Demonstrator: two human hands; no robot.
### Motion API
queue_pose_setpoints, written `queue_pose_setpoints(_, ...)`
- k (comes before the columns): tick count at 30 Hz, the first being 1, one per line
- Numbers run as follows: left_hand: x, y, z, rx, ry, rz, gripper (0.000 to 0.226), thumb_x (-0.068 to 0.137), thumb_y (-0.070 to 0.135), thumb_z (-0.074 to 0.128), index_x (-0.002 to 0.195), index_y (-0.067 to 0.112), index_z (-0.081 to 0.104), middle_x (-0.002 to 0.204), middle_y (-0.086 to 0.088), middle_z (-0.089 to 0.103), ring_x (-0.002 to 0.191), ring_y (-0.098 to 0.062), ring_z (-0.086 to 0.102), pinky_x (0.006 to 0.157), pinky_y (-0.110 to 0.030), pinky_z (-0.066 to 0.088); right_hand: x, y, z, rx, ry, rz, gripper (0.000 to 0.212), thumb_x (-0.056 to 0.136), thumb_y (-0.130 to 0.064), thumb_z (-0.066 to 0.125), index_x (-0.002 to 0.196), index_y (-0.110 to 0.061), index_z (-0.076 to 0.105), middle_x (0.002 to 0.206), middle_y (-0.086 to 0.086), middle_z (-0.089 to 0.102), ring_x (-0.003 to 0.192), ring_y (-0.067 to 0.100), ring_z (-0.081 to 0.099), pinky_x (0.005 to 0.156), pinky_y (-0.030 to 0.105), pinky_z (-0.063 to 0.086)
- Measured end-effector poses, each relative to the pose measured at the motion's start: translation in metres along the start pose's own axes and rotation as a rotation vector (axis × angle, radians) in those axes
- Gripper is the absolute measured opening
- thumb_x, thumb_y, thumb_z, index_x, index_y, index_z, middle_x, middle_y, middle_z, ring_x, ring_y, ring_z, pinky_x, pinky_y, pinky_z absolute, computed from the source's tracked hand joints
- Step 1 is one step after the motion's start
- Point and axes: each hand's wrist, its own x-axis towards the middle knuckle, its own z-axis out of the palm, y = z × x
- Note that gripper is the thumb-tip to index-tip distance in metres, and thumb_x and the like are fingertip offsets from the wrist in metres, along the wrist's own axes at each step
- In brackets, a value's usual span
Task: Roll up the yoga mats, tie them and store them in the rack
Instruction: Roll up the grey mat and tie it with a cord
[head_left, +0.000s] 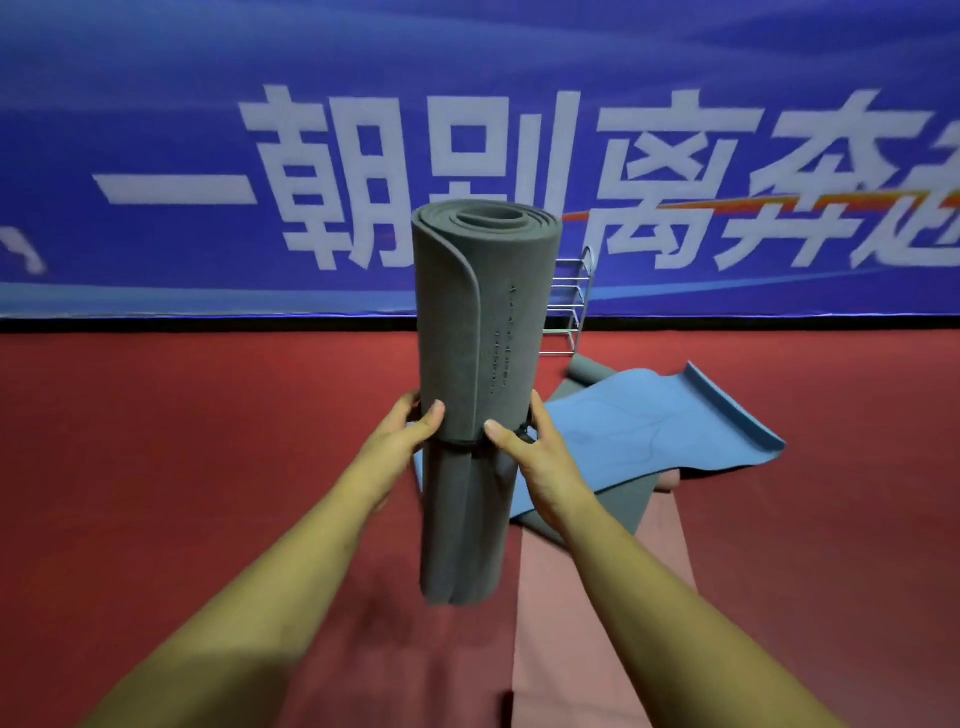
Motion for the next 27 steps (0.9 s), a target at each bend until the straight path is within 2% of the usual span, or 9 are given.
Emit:
queue_pose_setpoints(3,-0.011,0.022,-0.042,0.000,0.033,0.020,0.031,0.097,0.025,0.057,0.128,0.021,0.054,0.122,0.006,0.065,0.110,-0.002,0.061,0.096,-0.018,0.046,0.013,-0.017,0.044,0.012,-0.061,0.010,0.062,0.084,-0.013,0.076,0.140,-0.022,0.051,0.129,0.000,0.066,0.122,0.016,0.061,0.106,0.035,0.048)
queue_pose_setpoints(6,-0.010,0.029,-0.081,-0.021,0.079,0.024,0.032,0.099,0.020,0.053,0.131,0.018,0.052,0.119,0.008,0.064,0.100,0.004,0.062,0.087,-0.012,0.050,0.033,-0.018,0.081,-0.006,-0.113,0.003,0.065,0.078,-0.021,0.080,0.138,-0.025,0.054,0.128,0.000,0.067,0.122,0.018,0.061,0.107,0.041,0.046)
queue_pose_setpoints(9,-0.002,0.022,-0.117,-0.072,0.120,0.000,0.036,0.098,0.018,0.054,0.134,0.016,0.051,0.116,0.009,0.066,0.099,0.002,0.064,0.084,-0.014,0.051,0.057,-0.012,0.111,-0.036,-0.140,-0.001,0.064,0.077,-0.018,0.081,0.135,-0.024,0.056,0.124,-0.001,0.069,0.118,0.016,0.063,0.104,0.035,0.048)
queue_pose_setpoints(12,0.017,0.017,-0.151,-0.100,0.146,-0.024,0.034,0.098,0.018,0.054,0.132,0.018,0.053,0.109,0.012,0.068,0.091,0.006,0.065,0.074,-0.011,0.049,0.092,-0.005,0.135,-0.074,-0.182,-0.011,0.056,0.083,-0.007,0.077,0.133,-0.022,0.057,0.121,-0.003,0.070,0.110,0.009,0.065,0.094,0.026,0.051)
queue_pose_setpoints(18,0.094,0.007,-0.225,-0.099,0.194,-0.050,0.049,0.089,0.030,0.065,0.135,0.019,0.052,0.116,0.012,0.067,0.093,0.004,0.064,0.078,-0.015,0.048,0.199,0.020,0.183,-0.093,-0.254,-0.007,0.053,0.083,-0.004,0.075,0.128,-0.026,0.059,0.117,-0.004,0.072,0.107,0.008,0.066,0.093,0.025,0.052)
queue_pose_setpoints(21,0.152,0.010,-0.263,-0.092,0.218,-0.068,0.057,0.081,0.040,0.063,0.134,0.023,0.053,0.110,0.015,0.067,0.089,0.005,0.063,0.092,-0.028,0.044,0.269,0.029,0.206,-0.091,-0.263,-0.005,0.057,0.079,-0.006,0.078,0.130,-0.021,0.058,0.117,-0.004,0.072,0.103,0.003,0.067,0.089,0.020,0.052)
queue_pose_setpoints(23,0.193,0.019,-0.286,-0.099,0.223,-0.079,0.052,0.085,0.037,0.063,0.134,0.022,0.053,0.111,0.014,0.067,0.090,0.004,0.064,0.094,-0.029,0.043,0.319,0.031,0.221,-0.102,-0.263,-0.001,0.060,0.077,-0.011,0.079,0.132,-0.018,0.057,0.118,-0.003,0.071,0.104,0.003,0.066,0.091,0.021,0.051)
queue_pose_setpoints(25,0.233,0.030,-0.306,-0.091,0.254,-0.077,0.040,0.093,0.030,0.061,0.131,0.022,0.053,0.112,0.013,0.067,0.092,0.003,0.065,0.089,-0.026,0.045,0.366,0.031,0.233,-0.105,-0.283,0.020,0.057,0.081,-0.008,0.078,0.133,-0.019,0.057,0.118,-0.005,0.071,0.104,0.002,0.066,0.091,0.020,0.050)
queue_pose_setpoints(27,0.273,0.040,-0.327,-0.078,0.279,-0.073,0.035,0.096,0.026,0.056,0.131,0.021,0.053,0.100,0.016,0.069,0.083,0.003,0.064,0.083,-0.024,0.044,0.413,0.028,0.246,-0.112,-0.304,0.024,0.055,0.082,-0.009,0.077,0.132,-0.021,0.057,0.118,-0.008,0.071,0.103,-0.001,0.065,0.089,0.017,0.049)
